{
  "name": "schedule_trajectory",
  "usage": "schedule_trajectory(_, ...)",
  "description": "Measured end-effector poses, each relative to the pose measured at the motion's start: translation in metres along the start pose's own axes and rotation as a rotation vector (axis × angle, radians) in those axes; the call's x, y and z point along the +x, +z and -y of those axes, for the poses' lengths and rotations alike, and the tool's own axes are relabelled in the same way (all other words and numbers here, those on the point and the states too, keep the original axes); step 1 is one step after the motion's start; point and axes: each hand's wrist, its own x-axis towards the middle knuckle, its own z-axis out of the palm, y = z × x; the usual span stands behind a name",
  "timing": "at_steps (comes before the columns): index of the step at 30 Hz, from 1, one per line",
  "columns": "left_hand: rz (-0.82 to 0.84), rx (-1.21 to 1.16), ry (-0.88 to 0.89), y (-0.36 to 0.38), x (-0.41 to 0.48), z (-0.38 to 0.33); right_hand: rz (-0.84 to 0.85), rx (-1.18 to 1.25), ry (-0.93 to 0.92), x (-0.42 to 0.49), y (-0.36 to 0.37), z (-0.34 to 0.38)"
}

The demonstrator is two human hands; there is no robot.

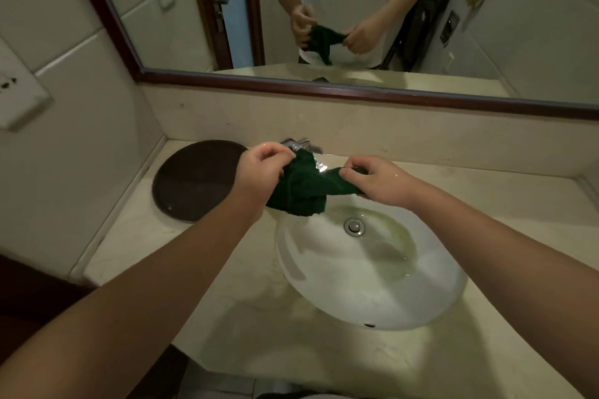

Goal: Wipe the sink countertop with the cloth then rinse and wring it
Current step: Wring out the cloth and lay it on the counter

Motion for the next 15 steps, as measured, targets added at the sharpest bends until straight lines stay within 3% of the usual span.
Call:
schedule_trajectory(5,-0.019,0.103,0.014,0.004,-0.010,-0.022,-0.013,0.098,-0.044,-0.006,-0.009,0.005)
schedule_trajectory(11,0.248,0.415,0.041,0.050,-0.032,-0.016,0.093,0.280,-0.041,-0.018,-0.016,0.019)
schedule_trajectory(15,0.117,0.463,0.199,0.070,-0.037,-0.001,0.036,0.370,-0.061,-0.023,-0.023,0.024)
